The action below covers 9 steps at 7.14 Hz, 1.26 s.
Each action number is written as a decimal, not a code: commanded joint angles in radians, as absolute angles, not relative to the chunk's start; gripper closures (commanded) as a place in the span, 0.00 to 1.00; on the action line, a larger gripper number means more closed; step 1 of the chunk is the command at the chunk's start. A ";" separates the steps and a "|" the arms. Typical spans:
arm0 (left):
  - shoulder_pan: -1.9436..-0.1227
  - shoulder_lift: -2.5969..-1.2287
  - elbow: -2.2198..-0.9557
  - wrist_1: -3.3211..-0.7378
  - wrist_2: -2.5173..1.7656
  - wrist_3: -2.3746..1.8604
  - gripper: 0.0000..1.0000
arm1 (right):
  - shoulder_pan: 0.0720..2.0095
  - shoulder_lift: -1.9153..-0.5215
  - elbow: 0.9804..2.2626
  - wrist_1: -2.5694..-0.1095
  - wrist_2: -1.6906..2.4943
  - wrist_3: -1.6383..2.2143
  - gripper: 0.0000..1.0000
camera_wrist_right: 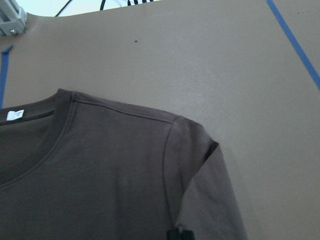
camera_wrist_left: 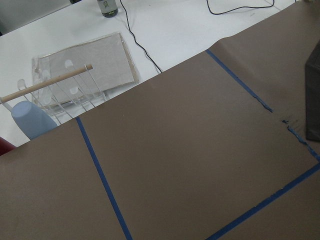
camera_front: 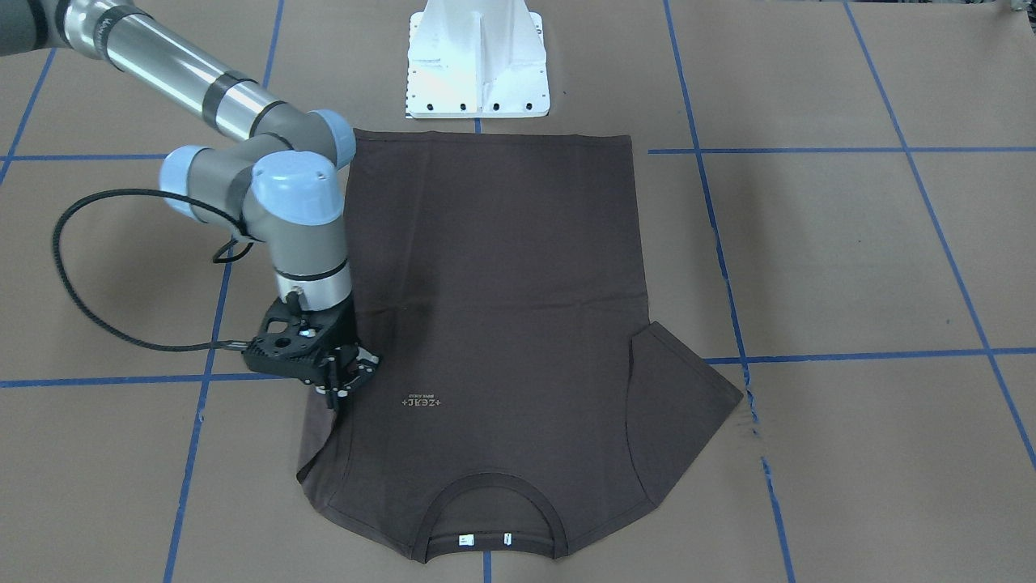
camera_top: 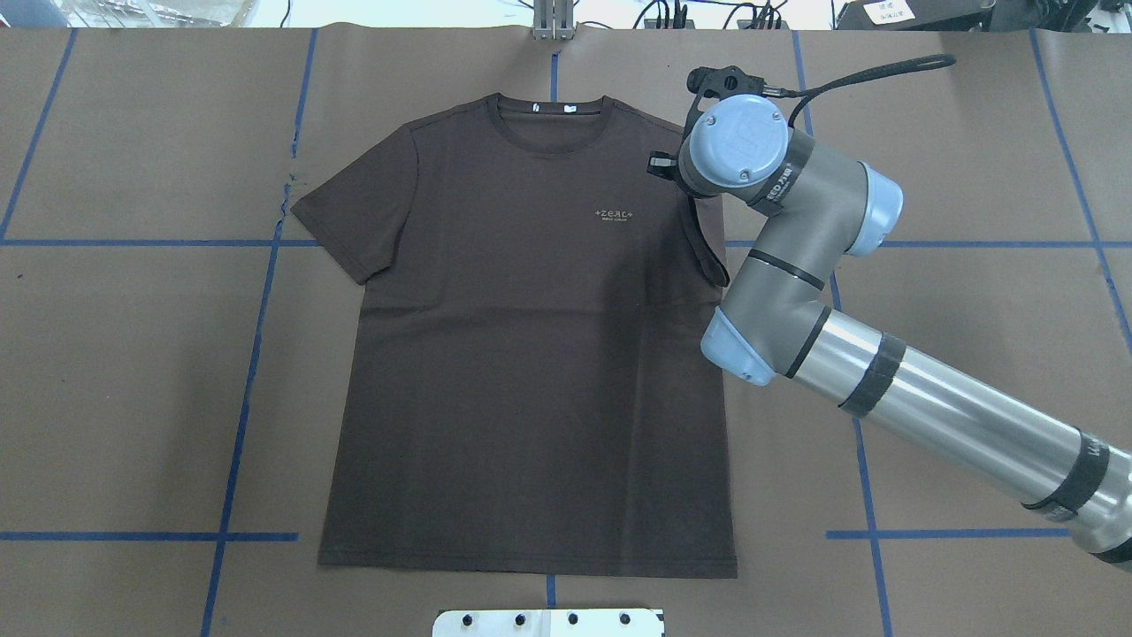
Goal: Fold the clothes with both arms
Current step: 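Fold the sleeve with the right gripper inward across the shirt body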
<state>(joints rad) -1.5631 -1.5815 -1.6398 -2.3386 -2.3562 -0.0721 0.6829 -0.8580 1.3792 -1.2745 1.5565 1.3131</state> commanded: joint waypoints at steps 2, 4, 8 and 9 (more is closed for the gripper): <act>-1.563 -1.582 -1.640 -2.339 -2.356 -0.072 0.00 | 0.626 -0.784 1.286 -1.282 1.491 1.347 1.00; -1.563 -1.582 -1.638 -2.338 -2.356 -0.072 0.00 | 0.623 -0.782 1.285 -1.282 1.488 1.339 0.31; -1.505 -1.586 -1.637 -2.435 -2.355 -0.081 0.00 | 0.762 -0.741 1.348 -1.415 1.746 1.129 0.00; -1.405 -1.589 -1.609 -2.456 -2.353 -0.182 0.00 | 0.829 -0.773 1.427 -1.480 1.822 1.018 0.00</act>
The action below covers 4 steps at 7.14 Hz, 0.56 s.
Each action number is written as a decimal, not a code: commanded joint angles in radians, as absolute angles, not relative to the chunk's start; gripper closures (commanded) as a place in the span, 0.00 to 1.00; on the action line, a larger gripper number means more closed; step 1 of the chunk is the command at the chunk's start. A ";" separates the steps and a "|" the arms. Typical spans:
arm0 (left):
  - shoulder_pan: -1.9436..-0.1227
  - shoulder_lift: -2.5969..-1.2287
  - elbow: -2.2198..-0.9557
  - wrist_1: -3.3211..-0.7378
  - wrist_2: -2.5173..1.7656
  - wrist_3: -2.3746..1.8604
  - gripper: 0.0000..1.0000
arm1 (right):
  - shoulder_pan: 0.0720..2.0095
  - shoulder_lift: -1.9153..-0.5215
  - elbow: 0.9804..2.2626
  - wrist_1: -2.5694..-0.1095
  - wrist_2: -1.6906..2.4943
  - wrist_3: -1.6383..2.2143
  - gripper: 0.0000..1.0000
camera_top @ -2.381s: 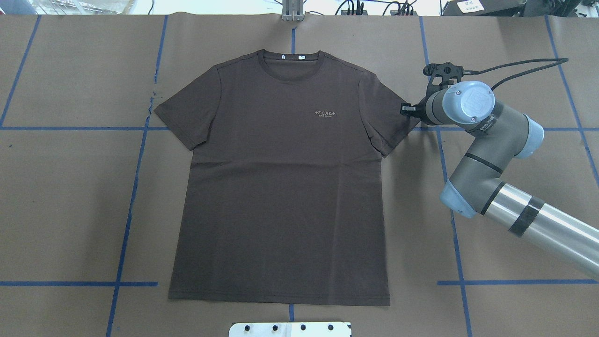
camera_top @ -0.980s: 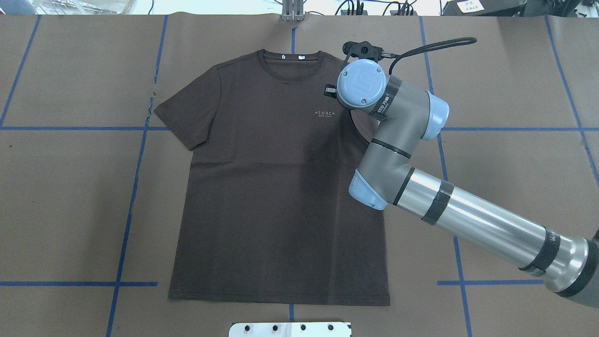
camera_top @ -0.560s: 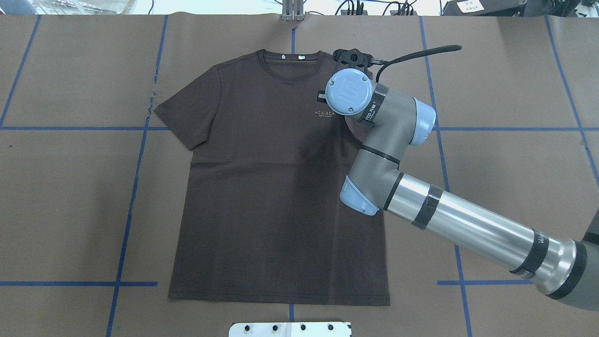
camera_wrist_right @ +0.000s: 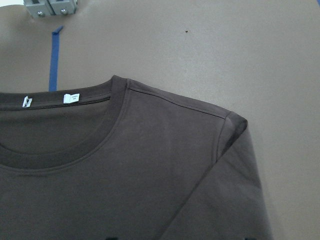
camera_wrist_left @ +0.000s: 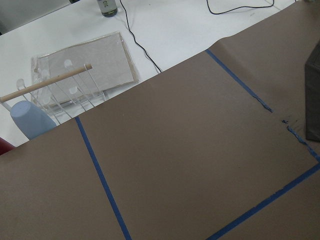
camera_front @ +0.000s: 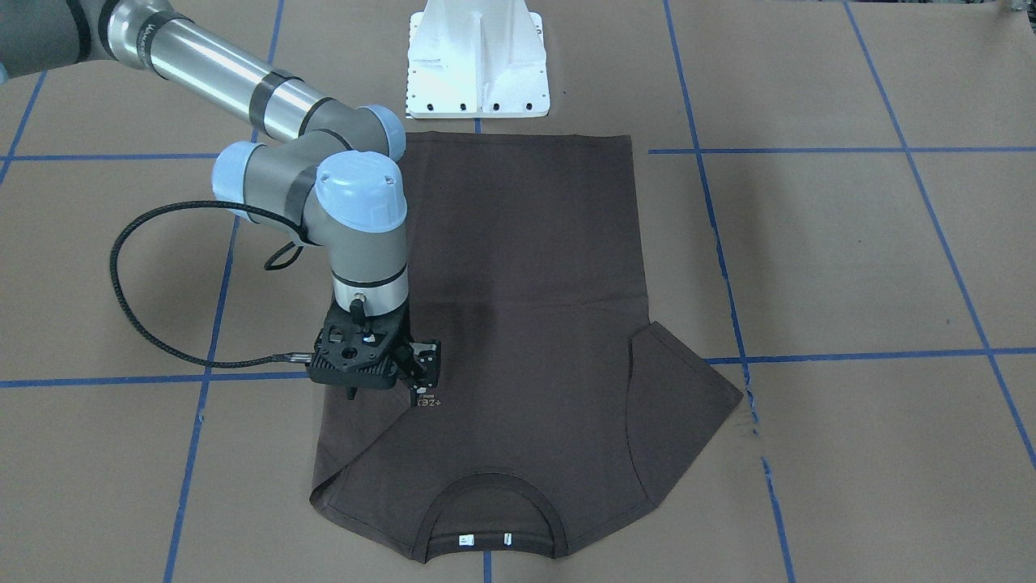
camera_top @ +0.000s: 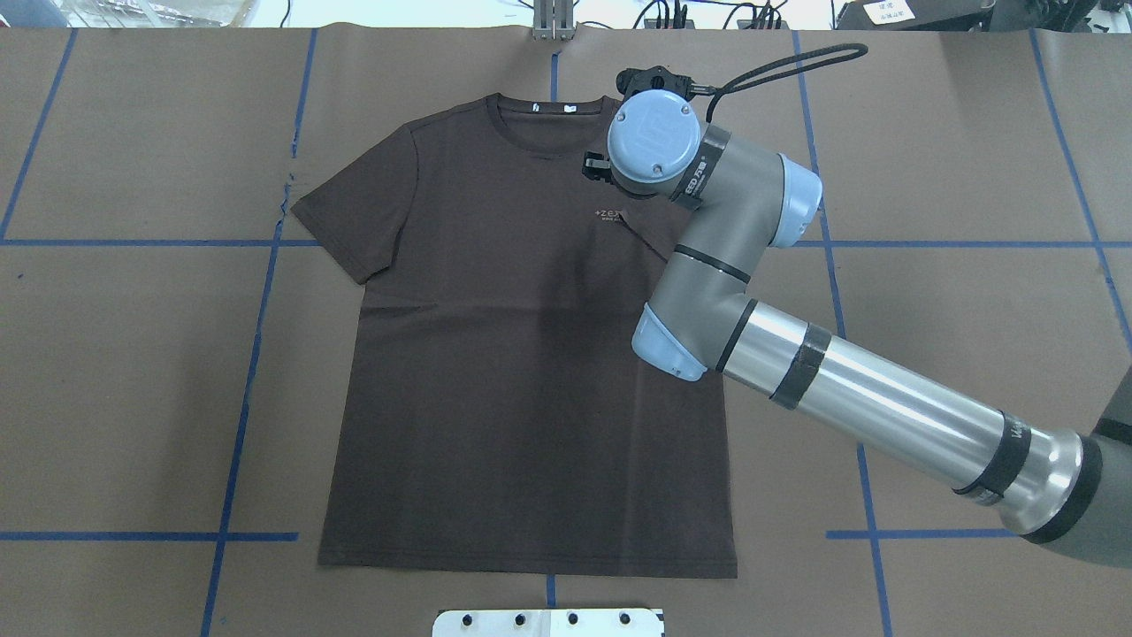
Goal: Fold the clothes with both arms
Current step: 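Fold the sleeve with the right gripper inward across the shirt body, then raise the right gripper away while the left gripper reaches the other sleeve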
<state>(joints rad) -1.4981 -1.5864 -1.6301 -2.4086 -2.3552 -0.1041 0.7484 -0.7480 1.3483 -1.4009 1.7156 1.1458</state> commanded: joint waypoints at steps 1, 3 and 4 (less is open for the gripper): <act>-1.322 -1.648 -1.564 -2.457 -2.350 -0.331 0.00 | 0.888 -0.857 1.527 -1.489 1.900 0.915 0.00; -1.164 -1.748 -1.523 -2.450 -2.190 -0.615 0.06 | 1.017 -1.019 1.641 -1.476 2.038 0.736 0.00; -1.090 -1.817 -1.485 -2.456 -2.104 -0.835 0.26 | 1.050 -1.085 1.657 -1.448 2.060 0.645 0.00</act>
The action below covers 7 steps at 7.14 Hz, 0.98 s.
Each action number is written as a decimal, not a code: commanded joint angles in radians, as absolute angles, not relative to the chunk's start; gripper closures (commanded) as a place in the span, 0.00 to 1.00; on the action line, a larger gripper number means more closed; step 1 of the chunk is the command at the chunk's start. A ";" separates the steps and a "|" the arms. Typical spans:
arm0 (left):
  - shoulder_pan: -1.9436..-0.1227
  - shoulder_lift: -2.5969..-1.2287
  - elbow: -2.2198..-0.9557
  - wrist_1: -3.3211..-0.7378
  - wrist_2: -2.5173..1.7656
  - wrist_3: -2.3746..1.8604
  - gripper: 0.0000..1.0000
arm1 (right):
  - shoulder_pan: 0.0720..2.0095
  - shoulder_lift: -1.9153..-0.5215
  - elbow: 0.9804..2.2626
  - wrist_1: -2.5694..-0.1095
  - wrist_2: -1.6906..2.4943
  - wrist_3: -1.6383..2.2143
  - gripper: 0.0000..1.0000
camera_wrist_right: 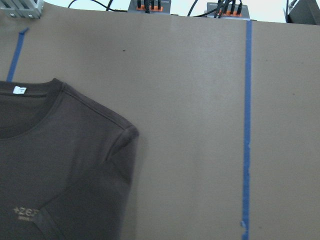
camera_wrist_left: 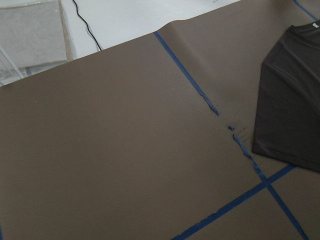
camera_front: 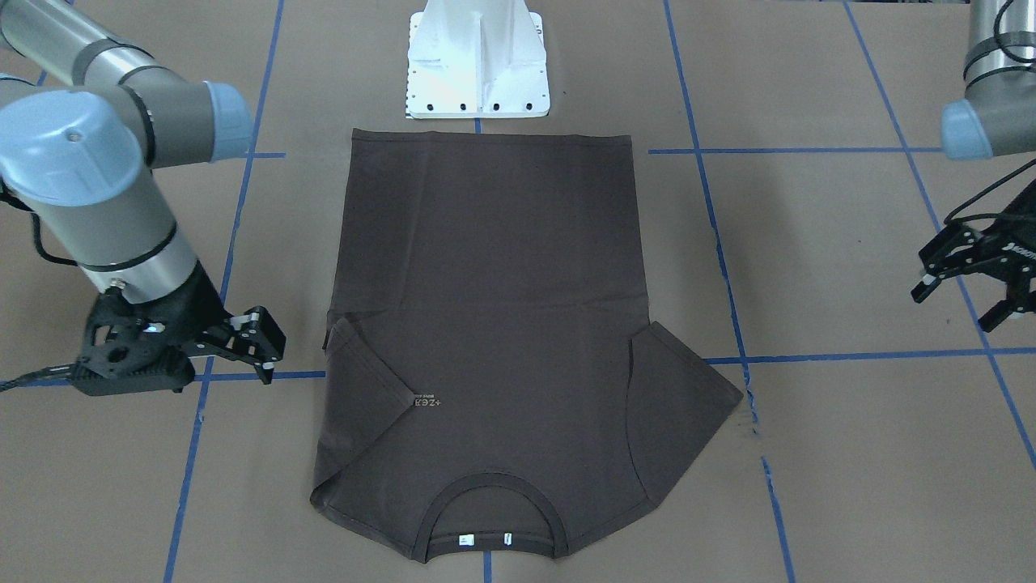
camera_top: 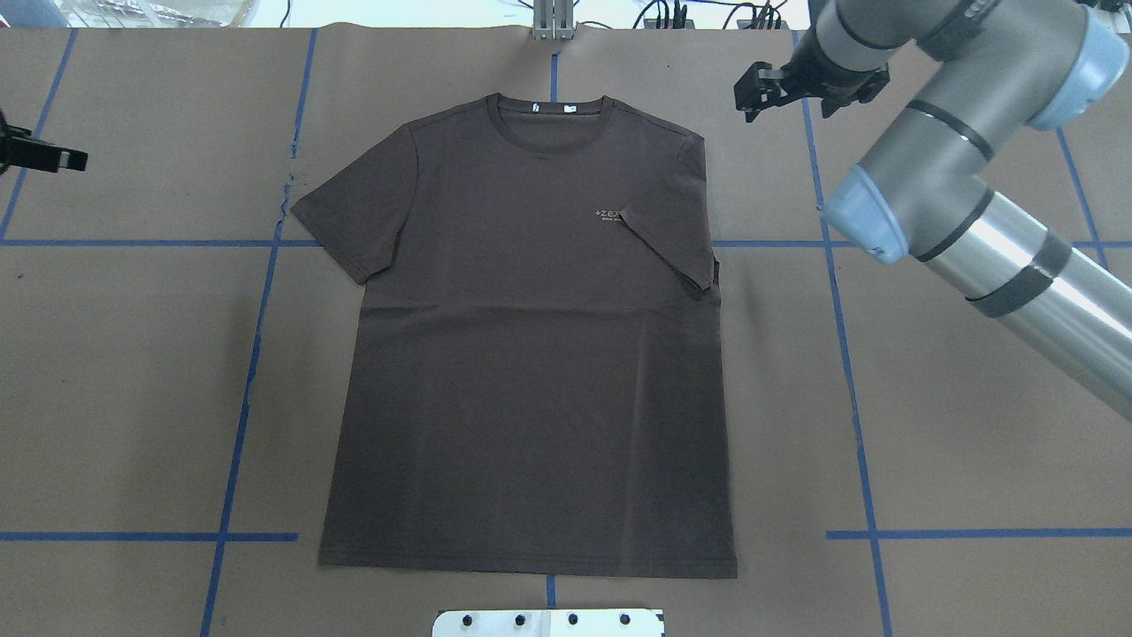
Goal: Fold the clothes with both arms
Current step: 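Raise the right gripper away while the left gripper reaches the other sleeve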
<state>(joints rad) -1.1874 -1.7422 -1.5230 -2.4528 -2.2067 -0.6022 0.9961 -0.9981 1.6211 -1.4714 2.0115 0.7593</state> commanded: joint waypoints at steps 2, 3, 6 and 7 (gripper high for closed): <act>-0.923 -1.946 -1.393 -2.444 -1.941 -1.111 0.44 | 1.080 -1.164 1.657 -1.338 2.097 0.634 0.00; -0.898 -1.979 -1.341 -2.442 -1.903 -1.133 0.45 | 1.078 -1.166 1.657 -1.338 2.095 0.637 0.00; -0.865 -2.022 -1.272 -2.441 -1.855 -1.160 0.45 | 1.078 -1.169 1.655 -1.336 2.095 0.637 0.00; -0.847 -2.029 -1.261 -2.441 -1.817 -1.161 0.45 | 1.078 -1.169 1.655 -1.336 2.095 0.637 0.00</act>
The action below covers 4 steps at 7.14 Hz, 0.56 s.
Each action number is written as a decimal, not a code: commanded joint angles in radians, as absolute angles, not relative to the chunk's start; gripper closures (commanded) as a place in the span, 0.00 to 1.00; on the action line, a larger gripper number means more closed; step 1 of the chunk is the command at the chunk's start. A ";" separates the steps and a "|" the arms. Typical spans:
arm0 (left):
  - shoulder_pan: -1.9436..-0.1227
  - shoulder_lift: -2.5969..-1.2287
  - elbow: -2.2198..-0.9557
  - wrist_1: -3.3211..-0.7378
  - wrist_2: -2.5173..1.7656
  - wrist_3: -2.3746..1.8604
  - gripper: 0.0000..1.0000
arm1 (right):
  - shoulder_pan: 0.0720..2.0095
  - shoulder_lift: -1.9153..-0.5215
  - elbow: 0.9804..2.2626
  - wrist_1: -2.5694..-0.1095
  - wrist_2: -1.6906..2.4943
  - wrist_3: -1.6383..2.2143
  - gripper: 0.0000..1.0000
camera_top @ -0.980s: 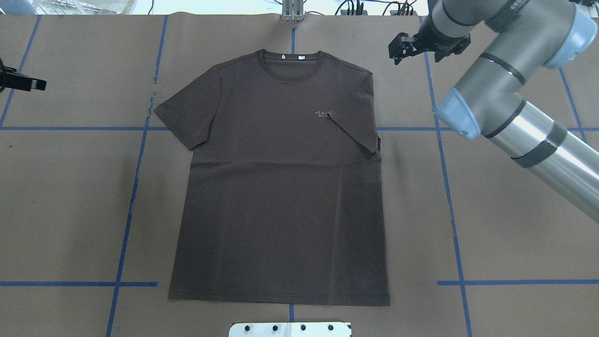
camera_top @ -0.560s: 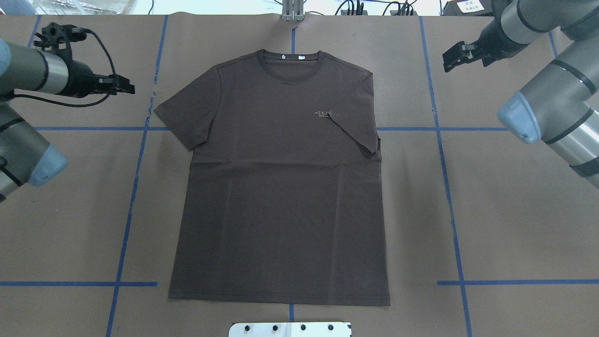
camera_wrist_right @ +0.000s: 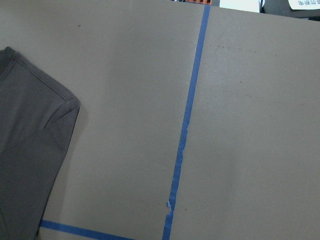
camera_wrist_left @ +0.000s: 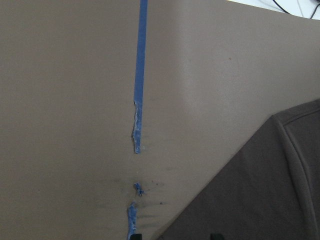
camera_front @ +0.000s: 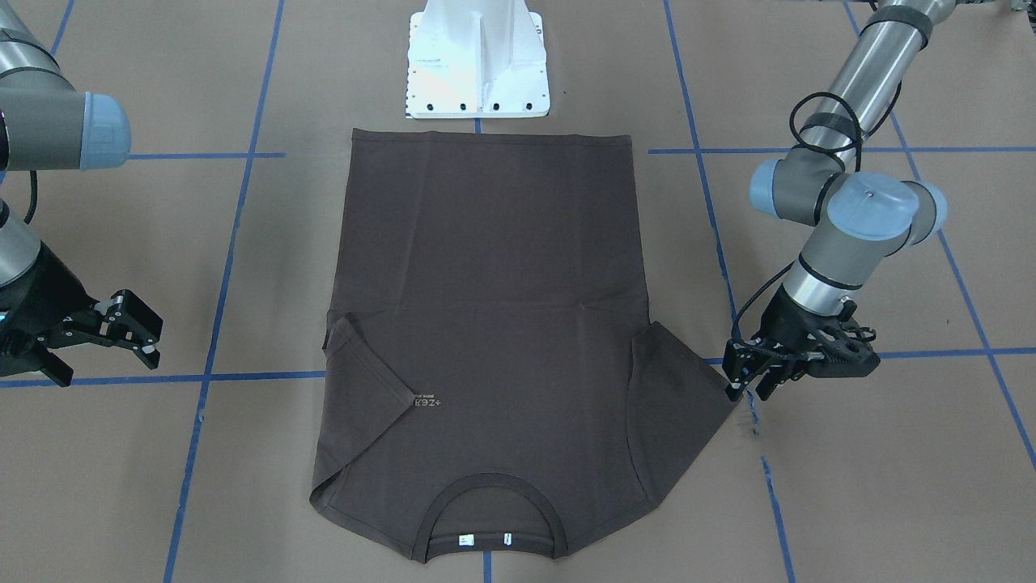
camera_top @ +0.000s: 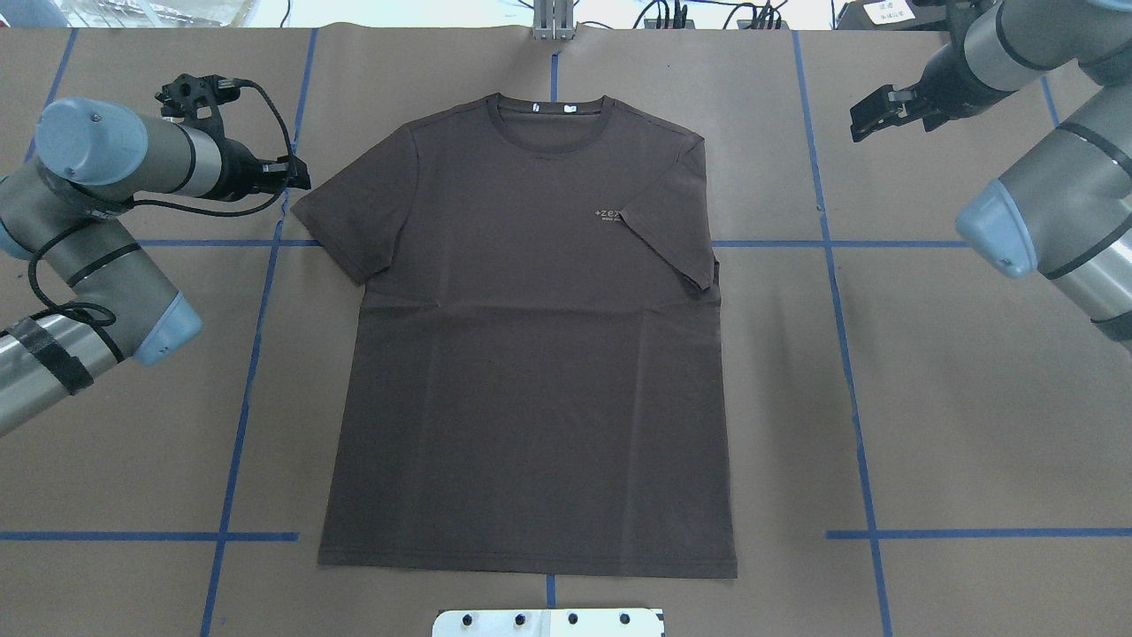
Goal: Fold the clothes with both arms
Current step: 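Raise the right gripper away while the left gripper reaches the other sleeve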
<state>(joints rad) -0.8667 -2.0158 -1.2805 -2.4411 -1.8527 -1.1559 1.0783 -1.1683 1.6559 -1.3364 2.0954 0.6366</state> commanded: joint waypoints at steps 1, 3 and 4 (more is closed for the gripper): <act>-0.835 -2.036 -1.244 -2.441 -1.800 -1.158 0.45 | 1.078 -1.169 1.655 -1.336 2.094 0.637 0.00; -0.821 -2.036 -1.238 -2.441 -1.770 -1.154 0.44 | 1.078 -1.169 1.654 -1.336 2.094 0.637 0.00; -0.816 -2.034 -1.238 -2.441 -1.769 -1.151 0.44 | 1.080 -1.169 1.654 -1.336 2.094 0.637 0.00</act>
